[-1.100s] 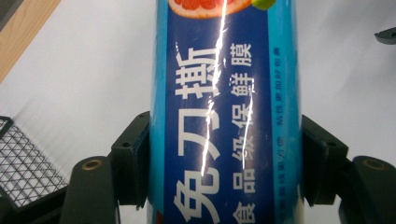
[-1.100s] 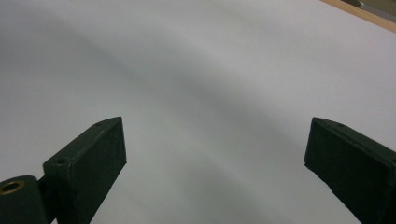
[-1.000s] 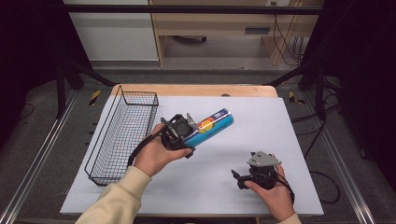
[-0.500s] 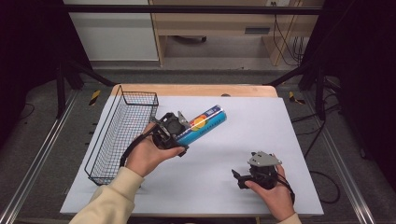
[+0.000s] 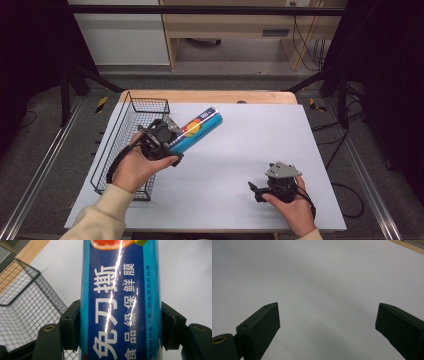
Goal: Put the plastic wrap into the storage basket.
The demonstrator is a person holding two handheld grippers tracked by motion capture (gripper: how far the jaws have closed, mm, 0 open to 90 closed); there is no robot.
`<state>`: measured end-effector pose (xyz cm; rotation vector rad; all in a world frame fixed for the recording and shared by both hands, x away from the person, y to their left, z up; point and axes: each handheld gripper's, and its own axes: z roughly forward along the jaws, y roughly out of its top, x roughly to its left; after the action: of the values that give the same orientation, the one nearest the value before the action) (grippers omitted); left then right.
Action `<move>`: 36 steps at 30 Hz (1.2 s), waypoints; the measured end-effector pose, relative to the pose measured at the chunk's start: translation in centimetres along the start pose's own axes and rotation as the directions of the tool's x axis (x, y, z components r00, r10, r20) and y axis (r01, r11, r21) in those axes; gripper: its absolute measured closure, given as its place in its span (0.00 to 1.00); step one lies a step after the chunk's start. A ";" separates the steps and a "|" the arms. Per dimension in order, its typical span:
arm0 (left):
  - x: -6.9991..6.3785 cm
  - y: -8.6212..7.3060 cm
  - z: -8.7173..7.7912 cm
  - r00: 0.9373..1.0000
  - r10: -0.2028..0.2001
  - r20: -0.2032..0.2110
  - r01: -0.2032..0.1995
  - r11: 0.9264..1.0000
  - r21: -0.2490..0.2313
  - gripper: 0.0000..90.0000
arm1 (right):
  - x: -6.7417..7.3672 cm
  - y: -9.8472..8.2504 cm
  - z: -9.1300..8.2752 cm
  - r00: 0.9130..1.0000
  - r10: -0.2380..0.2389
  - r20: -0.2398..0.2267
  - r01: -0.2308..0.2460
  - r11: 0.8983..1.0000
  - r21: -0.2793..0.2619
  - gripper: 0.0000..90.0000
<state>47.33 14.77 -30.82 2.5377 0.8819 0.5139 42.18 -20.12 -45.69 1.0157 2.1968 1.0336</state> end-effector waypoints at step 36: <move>3.4 -4.7 -4.3 0.970 -0.186 -0.159 0.200 0.977 0.074 0.35 | 0.4 0.3 0.2 1.000 0.002 -0.013 -0.002 0.999 0.037 0.09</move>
<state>45.44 21.46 -28.71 2.4807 1.2188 0.6244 42.14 -19.59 -45.65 1.0301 2.2333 1.0067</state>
